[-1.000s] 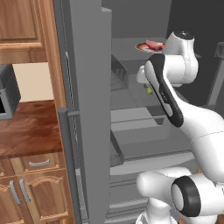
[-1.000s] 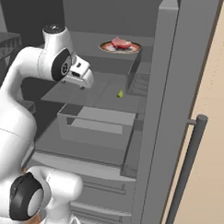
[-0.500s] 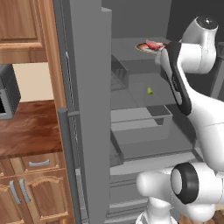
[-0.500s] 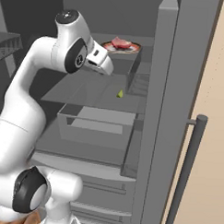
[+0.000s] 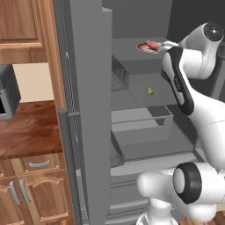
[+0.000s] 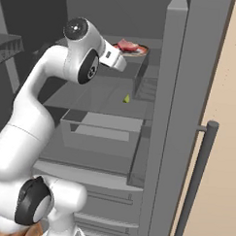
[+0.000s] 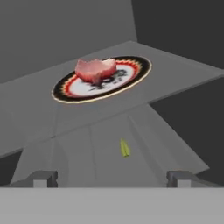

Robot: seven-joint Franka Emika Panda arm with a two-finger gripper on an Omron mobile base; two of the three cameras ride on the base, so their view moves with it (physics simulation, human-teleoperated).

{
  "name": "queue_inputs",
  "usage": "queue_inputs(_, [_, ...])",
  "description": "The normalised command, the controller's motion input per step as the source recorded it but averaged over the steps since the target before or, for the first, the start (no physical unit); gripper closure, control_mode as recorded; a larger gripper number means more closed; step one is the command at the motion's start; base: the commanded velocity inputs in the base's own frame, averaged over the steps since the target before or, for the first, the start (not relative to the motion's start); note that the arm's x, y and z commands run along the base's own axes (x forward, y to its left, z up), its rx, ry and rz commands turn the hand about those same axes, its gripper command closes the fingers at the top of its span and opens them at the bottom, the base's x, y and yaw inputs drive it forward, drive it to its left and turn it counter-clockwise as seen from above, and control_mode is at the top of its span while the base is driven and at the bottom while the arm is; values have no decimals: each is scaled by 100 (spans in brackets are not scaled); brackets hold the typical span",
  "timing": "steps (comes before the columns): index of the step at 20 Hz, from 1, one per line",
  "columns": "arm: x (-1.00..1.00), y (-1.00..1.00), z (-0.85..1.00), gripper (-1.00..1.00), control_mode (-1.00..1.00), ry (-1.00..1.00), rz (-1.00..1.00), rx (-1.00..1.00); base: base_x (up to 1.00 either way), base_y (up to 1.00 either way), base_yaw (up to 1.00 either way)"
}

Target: Retrieve the steak from the fridge and place it on the cutting board.

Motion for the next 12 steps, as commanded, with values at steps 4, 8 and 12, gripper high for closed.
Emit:
queue_inputs(4, [39,0,57,-100,-100,1,-1,2,0,0,0])
queue_inputs(8, [51,0,27,-100,-100,0,0,0,0,0,0])
queue_inputs(12, [65,0,-8,-100,-100,0,0,-10,0,0,0])
